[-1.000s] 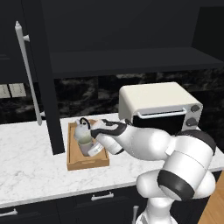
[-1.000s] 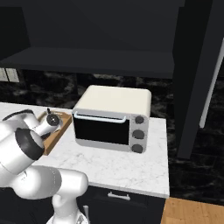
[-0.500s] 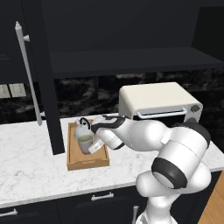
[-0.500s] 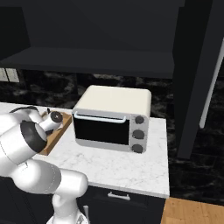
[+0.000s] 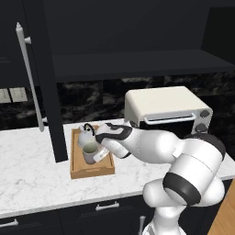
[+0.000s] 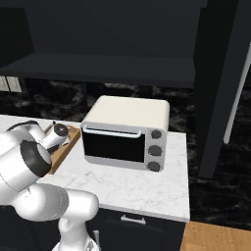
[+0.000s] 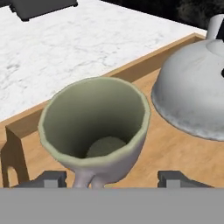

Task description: Pick the kettle from the counter and place it on the tray. Then pick the mug from the cabinet and place it on the tray. Then close the cabinet doors.

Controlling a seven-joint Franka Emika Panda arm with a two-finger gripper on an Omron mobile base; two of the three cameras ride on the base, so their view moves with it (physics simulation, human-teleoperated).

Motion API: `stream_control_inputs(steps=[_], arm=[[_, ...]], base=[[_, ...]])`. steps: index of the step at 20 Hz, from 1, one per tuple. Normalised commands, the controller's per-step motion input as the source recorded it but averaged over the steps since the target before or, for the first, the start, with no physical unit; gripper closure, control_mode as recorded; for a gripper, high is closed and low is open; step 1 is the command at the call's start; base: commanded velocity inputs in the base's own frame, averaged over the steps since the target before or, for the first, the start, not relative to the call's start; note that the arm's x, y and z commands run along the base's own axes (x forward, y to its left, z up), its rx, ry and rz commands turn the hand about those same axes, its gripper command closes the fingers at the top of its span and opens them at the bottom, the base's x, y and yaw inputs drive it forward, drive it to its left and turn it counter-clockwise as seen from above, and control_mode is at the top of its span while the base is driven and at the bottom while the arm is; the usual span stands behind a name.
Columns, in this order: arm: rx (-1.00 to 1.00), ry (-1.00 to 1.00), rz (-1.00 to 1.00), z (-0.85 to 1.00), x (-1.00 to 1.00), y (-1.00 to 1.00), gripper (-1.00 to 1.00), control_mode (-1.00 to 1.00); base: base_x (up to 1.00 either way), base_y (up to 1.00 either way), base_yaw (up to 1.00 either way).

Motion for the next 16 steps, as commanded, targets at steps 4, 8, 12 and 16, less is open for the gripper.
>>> stream_control_inputs(steps=[4,8,12,16], arm=[[0.0,0.0,0.0,0.03,-0.12,-0.21,-1.0,-1.0],[0.02,0.0,0.0,0.36,-0.08,-0.25,-1.0,-1.0],[0.12,0.0,-0.06,0.65,-0.24,-0.24,-1.0,-1.0],[0.14,0.0,-0.05,0.66,-0.38,-0.14,-1.0,-1.0]], base=[[0.0,0.0,0.0],[0.0,0.0,0.0],[0.0,0.0,0.0],[0.0,0.0,0.0]])
